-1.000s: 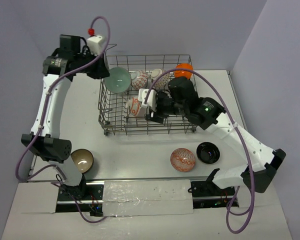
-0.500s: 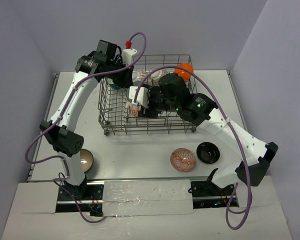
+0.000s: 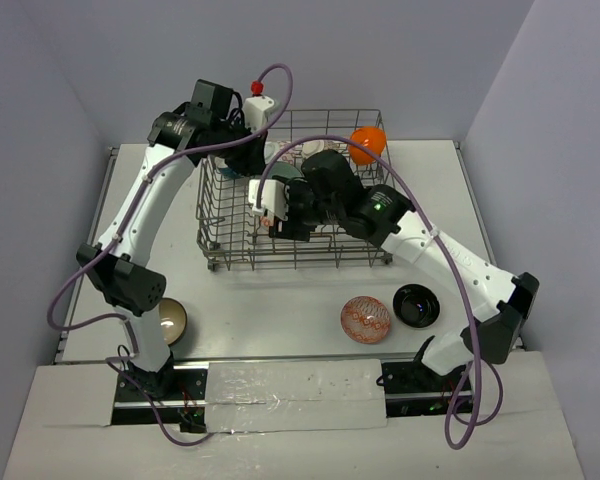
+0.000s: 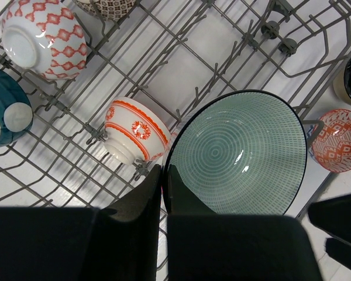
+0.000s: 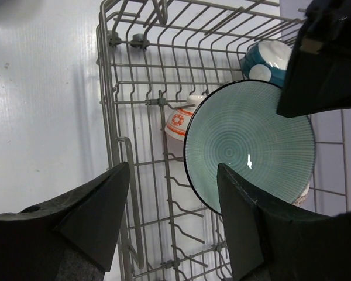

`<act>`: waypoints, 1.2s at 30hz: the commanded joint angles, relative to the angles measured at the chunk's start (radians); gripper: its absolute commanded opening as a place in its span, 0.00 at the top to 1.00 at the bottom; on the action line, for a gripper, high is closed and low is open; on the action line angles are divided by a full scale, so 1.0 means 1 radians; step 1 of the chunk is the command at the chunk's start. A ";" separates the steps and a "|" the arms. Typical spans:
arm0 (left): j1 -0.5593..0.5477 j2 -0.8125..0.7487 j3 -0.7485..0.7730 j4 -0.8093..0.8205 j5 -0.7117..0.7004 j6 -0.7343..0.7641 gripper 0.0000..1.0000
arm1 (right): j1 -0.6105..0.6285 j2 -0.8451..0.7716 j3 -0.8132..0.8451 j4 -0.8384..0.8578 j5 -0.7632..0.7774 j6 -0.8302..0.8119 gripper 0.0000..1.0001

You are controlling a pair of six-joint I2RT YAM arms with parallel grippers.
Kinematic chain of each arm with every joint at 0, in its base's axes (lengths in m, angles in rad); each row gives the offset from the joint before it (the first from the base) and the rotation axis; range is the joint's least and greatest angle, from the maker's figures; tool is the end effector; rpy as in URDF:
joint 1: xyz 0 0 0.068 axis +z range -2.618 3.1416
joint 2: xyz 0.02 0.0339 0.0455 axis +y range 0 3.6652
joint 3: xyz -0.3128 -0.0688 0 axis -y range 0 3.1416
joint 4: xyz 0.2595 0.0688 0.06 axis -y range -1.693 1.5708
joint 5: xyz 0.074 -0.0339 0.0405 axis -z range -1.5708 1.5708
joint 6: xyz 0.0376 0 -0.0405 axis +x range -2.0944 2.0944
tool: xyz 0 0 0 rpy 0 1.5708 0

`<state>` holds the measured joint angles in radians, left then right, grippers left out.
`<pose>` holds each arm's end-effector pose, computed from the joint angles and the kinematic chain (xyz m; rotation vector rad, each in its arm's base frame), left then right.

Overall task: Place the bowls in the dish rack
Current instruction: Pass from the left arm to the right

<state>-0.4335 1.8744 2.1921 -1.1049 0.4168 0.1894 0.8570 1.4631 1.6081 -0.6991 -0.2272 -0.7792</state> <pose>0.3727 -0.1893 0.4733 0.9136 2.1694 -0.6102 0.2087 0.2539 0.4631 -1.6379 1.3497 0.2874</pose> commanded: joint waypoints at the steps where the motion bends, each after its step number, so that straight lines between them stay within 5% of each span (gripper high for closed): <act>1: -0.005 -0.093 0.011 0.043 0.014 -0.002 1.00 | 0.002 0.009 -0.004 0.012 -0.006 0.001 0.32; 11: -0.013 -0.132 -0.017 0.046 0.010 -0.007 1.00 | 0.002 0.051 0.015 0.015 0.011 0.004 0.35; 24: -0.014 -0.150 -0.043 0.054 0.007 -0.005 1.00 | 0.001 0.089 0.056 0.012 0.025 0.044 0.58; 36: -0.014 -0.144 -0.068 0.079 -0.015 -0.002 1.00 | 0.001 0.089 0.061 0.015 0.028 0.049 0.68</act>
<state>-0.4431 1.7882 2.1227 -1.1015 0.4015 0.1902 0.8570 1.5497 1.6199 -0.6964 -0.2039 -0.7433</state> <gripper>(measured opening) 0.097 0.324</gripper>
